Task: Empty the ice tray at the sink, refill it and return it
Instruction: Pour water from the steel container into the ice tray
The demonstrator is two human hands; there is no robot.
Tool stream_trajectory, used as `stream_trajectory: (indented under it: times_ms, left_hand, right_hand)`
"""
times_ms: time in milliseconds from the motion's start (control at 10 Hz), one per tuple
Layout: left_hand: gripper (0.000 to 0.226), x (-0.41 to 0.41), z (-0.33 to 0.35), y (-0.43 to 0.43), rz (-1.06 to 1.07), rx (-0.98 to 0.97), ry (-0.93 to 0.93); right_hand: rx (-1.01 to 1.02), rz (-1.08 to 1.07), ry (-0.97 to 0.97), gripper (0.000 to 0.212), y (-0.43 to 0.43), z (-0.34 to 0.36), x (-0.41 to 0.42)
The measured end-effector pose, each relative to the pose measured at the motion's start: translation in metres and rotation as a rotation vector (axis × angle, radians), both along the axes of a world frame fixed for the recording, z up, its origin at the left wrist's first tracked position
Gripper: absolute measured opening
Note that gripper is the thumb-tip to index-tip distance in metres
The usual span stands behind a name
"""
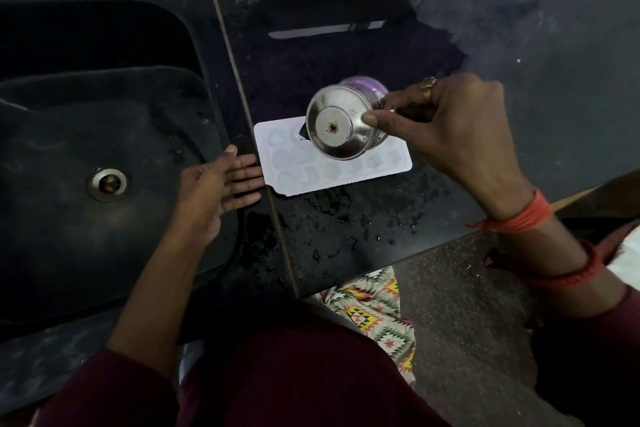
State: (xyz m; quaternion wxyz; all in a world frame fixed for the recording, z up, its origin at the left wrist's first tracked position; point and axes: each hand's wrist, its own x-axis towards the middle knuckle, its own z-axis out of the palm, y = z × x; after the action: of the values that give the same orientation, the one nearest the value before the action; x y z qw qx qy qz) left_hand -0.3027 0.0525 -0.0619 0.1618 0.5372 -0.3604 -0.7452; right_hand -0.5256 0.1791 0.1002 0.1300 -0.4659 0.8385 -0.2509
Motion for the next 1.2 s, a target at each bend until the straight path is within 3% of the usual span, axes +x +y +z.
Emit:
stream_trajectory:
  times_ms: [1200]
  left_hand:
    - [0.04, -0.001, 0.0, -0.004, 0.004, 0.005, -0.007]
  right_hand:
    - [-0.048, -0.007, -0.007, 0.036, -0.025, 0.003, -0.001]
